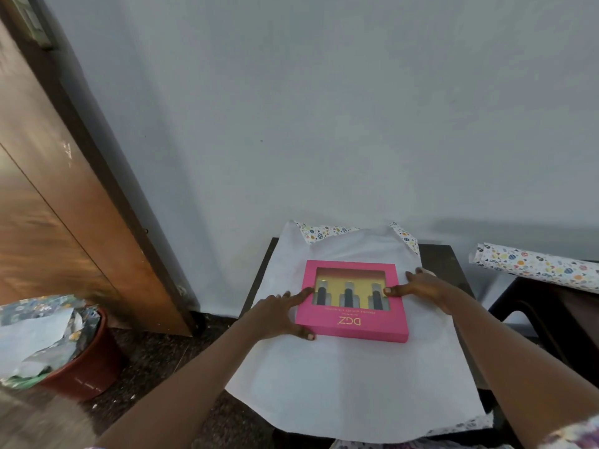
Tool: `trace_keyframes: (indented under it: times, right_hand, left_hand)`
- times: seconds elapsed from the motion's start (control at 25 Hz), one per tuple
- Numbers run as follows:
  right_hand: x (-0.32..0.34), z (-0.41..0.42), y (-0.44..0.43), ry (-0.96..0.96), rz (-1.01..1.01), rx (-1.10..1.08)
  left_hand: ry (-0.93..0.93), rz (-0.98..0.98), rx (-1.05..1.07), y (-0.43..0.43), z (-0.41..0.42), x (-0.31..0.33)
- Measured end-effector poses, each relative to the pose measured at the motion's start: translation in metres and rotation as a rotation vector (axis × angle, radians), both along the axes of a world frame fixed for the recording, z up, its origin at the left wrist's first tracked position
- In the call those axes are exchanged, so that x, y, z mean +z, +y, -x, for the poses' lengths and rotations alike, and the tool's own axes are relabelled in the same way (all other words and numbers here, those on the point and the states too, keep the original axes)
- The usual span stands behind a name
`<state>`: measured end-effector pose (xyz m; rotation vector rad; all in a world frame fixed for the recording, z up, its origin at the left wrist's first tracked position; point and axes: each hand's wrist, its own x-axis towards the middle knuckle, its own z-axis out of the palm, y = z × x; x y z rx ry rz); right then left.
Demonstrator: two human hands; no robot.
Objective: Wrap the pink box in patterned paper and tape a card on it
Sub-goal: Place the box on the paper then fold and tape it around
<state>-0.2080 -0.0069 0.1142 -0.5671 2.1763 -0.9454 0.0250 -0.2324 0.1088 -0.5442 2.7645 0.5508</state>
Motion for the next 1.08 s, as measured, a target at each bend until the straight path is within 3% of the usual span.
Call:
trace_keyframes:
  times: [0.12, 0.28, 0.44, 0.52, 0.6, 0.72, 0.76, 0.84, 0.96, 1.08]
  right_hand:
    - [-0.004, -0.013, 0.000, 0.055, 0.054, -0.002]
    - [-0.010, -0.032, 0.003, 0.065, 0.206, -0.080]
    - [-0.009, -0.031, 0.003, 0.061, 0.147, -0.031]
    - [-0.005, -0.020, 0.000, 0.243, 0.017, 0.003]
    - [0.004, -0.009, -0.009, 0.525, -0.071, -0.116]
    - [0.009, 0.005, -0.031, 1.011, -0.205, -0.193]
    - [0.006, 0.011, -0.041, 1.101, -0.279, -0.178]
    - [-0.002, 0.022, -0.054, 1.018, -0.334, -0.246]
    - [-0.014, 0.054, -0.051, 0.667, -0.162, -0.442]
    - [-0.017, 0.079, -0.035, 0.560, -0.004, -0.486]
  left_hand:
    - [-0.023, 0.016, -0.015, -0.004, 0.004, -0.002]
    - [0.087, 0.005, 0.009, 0.002, 0.003, 0.005]
    - [0.062, -0.051, 0.013, 0.006, 0.002, 0.009]
    - [0.027, -0.007, 0.073, 0.002, 0.009, 0.016]
    - [0.180, 0.229, 0.106, -0.005, 0.028, 0.027]
    - [0.677, 0.639, -0.246, -0.004, 0.069, 0.034]
    - [0.763, 0.744, -0.402, -0.002, 0.087, 0.030]
    - [0.747, 0.887, -0.517, 0.000, 0.122, 0.019]
    - [0.526, 0.947, -0.239, -0.016, 0.157, 0.020]
    - [0.354, 0.884, -0.054, -0.048, 0.164, 0.022]
